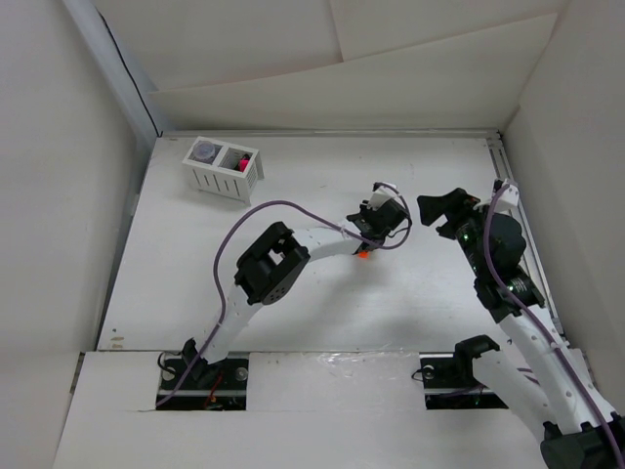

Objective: Sort the stationery into containers
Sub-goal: Place the pen in the storage box.

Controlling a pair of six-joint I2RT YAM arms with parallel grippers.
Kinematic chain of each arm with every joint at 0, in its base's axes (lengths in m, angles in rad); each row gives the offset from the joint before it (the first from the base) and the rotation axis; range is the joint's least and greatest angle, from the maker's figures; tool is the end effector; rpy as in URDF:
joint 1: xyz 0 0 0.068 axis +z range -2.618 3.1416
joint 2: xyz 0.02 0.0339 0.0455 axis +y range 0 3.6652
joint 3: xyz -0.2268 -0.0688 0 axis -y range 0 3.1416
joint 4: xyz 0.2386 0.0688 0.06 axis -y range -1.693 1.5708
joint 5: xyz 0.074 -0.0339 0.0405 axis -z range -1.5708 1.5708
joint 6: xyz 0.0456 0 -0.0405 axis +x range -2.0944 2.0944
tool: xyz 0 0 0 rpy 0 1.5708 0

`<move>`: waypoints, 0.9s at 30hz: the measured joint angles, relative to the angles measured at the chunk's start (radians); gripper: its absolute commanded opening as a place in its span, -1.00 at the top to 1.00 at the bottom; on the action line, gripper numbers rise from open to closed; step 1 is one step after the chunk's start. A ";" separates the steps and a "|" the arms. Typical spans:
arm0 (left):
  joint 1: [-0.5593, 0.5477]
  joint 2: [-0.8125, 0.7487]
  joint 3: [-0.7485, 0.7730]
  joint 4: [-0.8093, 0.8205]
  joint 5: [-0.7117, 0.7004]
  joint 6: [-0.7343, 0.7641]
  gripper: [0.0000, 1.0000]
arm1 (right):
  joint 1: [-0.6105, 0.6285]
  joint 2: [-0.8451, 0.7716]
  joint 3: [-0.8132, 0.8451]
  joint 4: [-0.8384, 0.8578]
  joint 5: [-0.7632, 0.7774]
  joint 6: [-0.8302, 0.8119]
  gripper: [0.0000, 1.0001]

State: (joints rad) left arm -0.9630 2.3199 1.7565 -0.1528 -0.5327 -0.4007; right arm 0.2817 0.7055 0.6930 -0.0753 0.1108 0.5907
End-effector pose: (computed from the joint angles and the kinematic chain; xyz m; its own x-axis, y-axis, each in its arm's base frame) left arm 0.3009 -0.3920 0.1285 -0.5357 0.1817 -0.8246 0.3035 0.9528 0.0128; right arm 0.1988 0.0523 0.3071 -0.1649 0.5285 -0.8328 -0.0947 0.8319 0.5467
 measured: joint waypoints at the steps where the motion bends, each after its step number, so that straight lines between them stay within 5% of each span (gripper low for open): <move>1: 0.000 0.000 0.000 0.000 -0.002 0.000 0.95 | 0.000 0.001 0.000 0.000 0.000 0.000 -0.69; 13: 0.065 -0.165 -0.118 -0.007 0.003 -0.005 0.95 | 0.000 0.006 0.000 0.000 -0.007 -0.011 -0.69; 21: 0.413 -0.487 -0.210 0.158 0.018 -0.027 0.83 | 0.000 0.038 0.000 0.002 -0.031 -0.011 -0.69; 27: 0.600 -0.520 -0.178 0.253 -0.041 -0.029 0.83 | 0.000 0.048 -0.003 0.024 -0.045 -0.010 -0.69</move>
State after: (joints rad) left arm -0.3630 1.8004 1.5784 0.1001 -0.5739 -0.4297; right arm 0.2817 0.7536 0.6899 -0.0513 0.0662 0.5808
